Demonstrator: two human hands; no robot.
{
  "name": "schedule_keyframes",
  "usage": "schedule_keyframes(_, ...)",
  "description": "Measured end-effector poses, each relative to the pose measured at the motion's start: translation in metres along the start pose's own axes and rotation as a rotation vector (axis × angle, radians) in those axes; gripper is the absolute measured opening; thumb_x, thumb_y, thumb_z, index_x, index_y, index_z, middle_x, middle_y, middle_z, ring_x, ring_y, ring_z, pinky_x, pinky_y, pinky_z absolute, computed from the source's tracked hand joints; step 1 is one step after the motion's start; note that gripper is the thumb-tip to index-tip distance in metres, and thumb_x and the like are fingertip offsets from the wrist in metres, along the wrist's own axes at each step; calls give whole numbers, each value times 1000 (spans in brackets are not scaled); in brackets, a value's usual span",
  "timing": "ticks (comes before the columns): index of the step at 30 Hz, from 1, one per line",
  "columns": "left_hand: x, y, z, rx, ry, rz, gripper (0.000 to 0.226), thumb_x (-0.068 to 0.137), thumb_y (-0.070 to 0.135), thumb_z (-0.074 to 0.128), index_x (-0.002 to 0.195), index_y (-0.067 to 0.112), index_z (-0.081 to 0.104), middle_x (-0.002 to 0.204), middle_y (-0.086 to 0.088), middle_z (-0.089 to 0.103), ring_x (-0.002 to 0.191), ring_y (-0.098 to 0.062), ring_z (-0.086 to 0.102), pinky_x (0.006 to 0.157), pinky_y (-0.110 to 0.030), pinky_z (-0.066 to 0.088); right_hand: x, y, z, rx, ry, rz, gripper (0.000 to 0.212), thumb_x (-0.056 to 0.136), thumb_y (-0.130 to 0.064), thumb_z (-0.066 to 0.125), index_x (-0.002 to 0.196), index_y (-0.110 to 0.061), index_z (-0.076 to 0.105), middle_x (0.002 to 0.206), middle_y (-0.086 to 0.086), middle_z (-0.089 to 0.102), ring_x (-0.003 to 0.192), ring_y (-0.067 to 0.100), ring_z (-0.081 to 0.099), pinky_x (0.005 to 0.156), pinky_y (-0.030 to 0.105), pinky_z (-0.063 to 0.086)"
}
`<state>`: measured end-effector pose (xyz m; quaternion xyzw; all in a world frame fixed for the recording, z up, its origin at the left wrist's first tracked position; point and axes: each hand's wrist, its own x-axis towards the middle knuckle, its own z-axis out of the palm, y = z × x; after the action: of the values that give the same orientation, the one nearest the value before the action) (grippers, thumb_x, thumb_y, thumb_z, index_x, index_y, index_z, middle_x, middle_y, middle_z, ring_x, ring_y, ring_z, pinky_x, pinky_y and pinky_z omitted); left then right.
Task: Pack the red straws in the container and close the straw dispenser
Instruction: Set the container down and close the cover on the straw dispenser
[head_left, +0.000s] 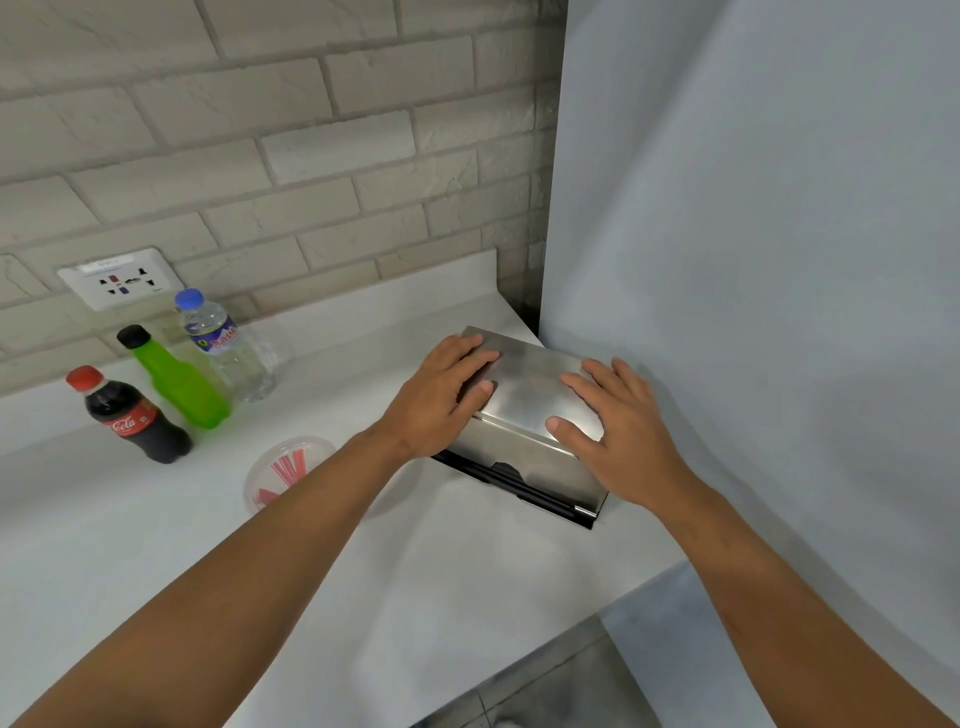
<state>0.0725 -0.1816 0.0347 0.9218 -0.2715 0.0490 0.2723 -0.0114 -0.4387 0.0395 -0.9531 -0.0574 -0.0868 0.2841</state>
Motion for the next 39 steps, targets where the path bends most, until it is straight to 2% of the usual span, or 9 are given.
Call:
schedule_keyframes(5, -5, -2, 0, -215, -4, -269, 75, 89, 72, 49, 156, 40, 35, 172, -5, 16, 155, -19, 22, 120, -34, 31, -11, -9, 15, 287, 125, 282, 92, 89, -55, 74, 162, -26, 26, 176, 2, 5, 162, 21, 5, 127, 43, 23)
schedule_keyframes(8, -9, -1, 2, -281, 35, -273, 75, 89, 69, 55, 155, 38, 38, 152, 6, 49, 140, -17, 46, 116, -41, 43, -17, -12, 23, 451, 148, 378, 102, 89, -54, 74, 165, -22, 13, 174, -2, 3, 160, 17, 15, 125, 38, 27)
schedule_keyframes(14, -15, 2, 1, -273, 48, -324, 77, 88, 71, 53, 156, 40, 36, 130, 17, 52, 120, -7, 51, 109, -35, 46, -16, -4, 21, 442, 96, 335, 104, 89, -58, 71, 166, -22, 11, 173, -1, 9, 159, 17, 22, 121, 33, 29)
schedule_keyframes(17, -31, 7, 3, -233, 88, -348, 77, 90, 72, 50, 157, 40, 33, 140, 10, 53, 120, -8, 52, 106, -31, 45, -12, 5, 15, 469, 52, 287, 104, 88, -61, 71, 166, -26, 13, 174, -2, 16, 159, 15, 23, 127, 42, 27)
schedule_keyframes(20, -53, 12, 4, -201, 124, -388, 73, 94, 69, 48, 158, 40, 29, 153, -1, 47, 127, -20, 55, 110, -41, 47, -5, 11, 10, 463, -32, 242, 102, 87, -65, 69, 166, -31, 14, 176, -7, 15, 161, 8, 16, 130, 41, 21)
schedule_keyframes(25, -87, 22, 4, -192, 194, -492, 67, 96, 66, 51, 156, 48, 27, 158, -4, 37, 91, -13, 61, 102, -34, 48, 12, 10, 9, 440, -109, 151, 96, 82, -76, 62, 163, -38, 27, 173, -10, 23, 157, -2, 18, 126, 27, 19)
schedule_keyframes(29, -103, 29, 10, -211, 256, -578, 68, 97, 66, 47, 157, 49, 21, 159, -6, 31, 96, -19, 67, 100, -41, 52, 22, 2, 17, 405, -96, 67, 64, 99, -50, 65, 158, -35, 43, 171, -2, 31, 134, -35, 17, 108, -2, 18)
schedule_keyframes(34, -116, 34, 20, -173, 324, -545, 72, 97, 64, 46, 160, 42, 18, 165, -9, 23, 143, -33, 41, 114, -51, 43, 28, -10, 28, 204, 16, -15, 47, 107, -42, 51, 150, -26, 56, 170, 4, 32, 154, 16, 34, 117, 24, 28)
schedule_keyframes(39, -110, 21, 16, -11, 318, -381, 74, 97, 70, 35, 160, 30, 28, 173, -3, 10, 160, -28, 6, 125, -48, 24, 22, -12, 44, -120, 124, -275, 73, 94, -70, 52, 146, -21, 60, 162, 14, 46, 148, 44, 38, 115, 58, 37)
